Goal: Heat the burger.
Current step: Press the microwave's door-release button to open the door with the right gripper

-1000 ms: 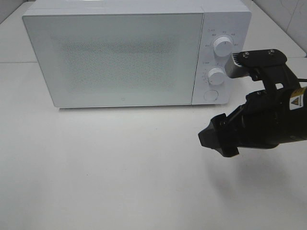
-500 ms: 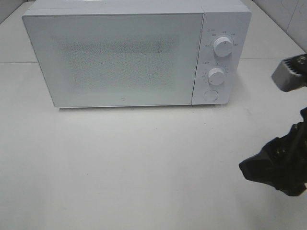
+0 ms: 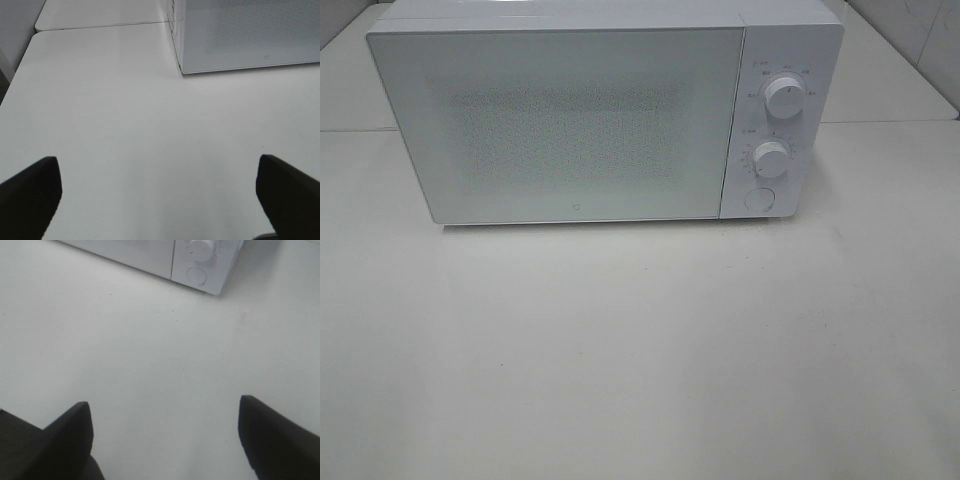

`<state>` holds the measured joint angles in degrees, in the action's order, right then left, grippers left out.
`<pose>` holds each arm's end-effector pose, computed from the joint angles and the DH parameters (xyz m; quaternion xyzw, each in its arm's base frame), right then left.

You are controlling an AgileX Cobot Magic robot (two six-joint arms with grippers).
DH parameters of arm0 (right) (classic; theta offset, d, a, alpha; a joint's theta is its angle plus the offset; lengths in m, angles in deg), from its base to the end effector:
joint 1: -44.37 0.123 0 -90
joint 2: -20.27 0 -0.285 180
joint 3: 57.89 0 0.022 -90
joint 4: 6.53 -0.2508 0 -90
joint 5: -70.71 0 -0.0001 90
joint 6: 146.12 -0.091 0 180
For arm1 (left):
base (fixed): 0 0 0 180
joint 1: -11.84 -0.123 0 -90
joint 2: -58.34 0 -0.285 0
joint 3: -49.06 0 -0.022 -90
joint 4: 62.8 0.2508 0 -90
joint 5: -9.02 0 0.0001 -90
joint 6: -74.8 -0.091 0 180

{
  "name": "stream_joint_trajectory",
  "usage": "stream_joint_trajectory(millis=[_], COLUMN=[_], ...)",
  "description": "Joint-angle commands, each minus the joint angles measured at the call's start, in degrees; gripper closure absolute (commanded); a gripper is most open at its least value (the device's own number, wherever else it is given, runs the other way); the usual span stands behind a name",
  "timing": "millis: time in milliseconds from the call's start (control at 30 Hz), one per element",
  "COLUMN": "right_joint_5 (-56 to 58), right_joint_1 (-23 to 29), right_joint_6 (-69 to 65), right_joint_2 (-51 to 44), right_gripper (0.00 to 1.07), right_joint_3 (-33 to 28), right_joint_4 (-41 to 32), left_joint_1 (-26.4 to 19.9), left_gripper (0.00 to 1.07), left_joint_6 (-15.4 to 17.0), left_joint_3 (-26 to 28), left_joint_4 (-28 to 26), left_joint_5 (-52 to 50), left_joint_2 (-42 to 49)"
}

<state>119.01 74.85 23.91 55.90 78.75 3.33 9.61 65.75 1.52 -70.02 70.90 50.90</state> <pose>0.0770 0.0318 0.3043 -0.1813 0.8744 0.0751 0.4437 -0.0087 -0.0104 0.2812 0.0544 0.8486 -0.0112 0.5261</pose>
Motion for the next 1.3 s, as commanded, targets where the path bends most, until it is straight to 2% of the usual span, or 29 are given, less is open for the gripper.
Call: stream_joint_trajectory(millis=[33, 133, 233, 267, 433, 733, 900, 1300], right_joint_5=[4.01, 6.93, 7.56, 7.56, 6.70, 7.05, 7.05, 7.05], right_joint_1=[-0.40, -3.27, -9.28, -9.28, -17.53, -26.07, -27.67, -27.67], right_joint_6=[-3.09, -4.30, -4.24, -4.24, -3.78, -2.41, -2.29, -2.23], right_joint_2=[-5.27, -7.85, -11.97, -11.97, -19.82, -25.84, -29.74, -29.68], right_gripper=[0.31, 0.31, 0.31, 0.31, 0.31, 0.31, 0.32, 0.32], right_joint_3=[0.23, 0.23, -0.80, -0.80, -5.16, -5.39, -5.44, -5.44], right_joint_4=[2.01, 2.12, 2.12, 2.12, 1.72, -1.15, -1.03, -0.97], left_joint_1=[-0.11, -0.11, -0.11, -0.11, -0.11, -0.11, -0.11, -0.11], left_gripper=[0.09, 0.09, 0.09, 0.09, 0.09, 0.09, 0.09, 0.09], left_joint_6=[-0.11, -0.11, -0.11, -0.11, -0.11, -0.11, -0.11, -0.11], left_joint_3=[0.06, 0.06, 0.06, 0.06, 0.06, 0.06, 0.06, 0.06], left_joint_4=[-0.46, -0.46, -0.46, -0.46, -0.46, -0.46, -0.46, -0.40], left_joint_5=[-0.40, -0.40, -0.40, -0.40, -0.40, -0.40, -0.40, -0.40], left_joint_2=[0.80, 0.80, 0.80, 0.80, 0.80, 0.80, 0.80, 0.11])
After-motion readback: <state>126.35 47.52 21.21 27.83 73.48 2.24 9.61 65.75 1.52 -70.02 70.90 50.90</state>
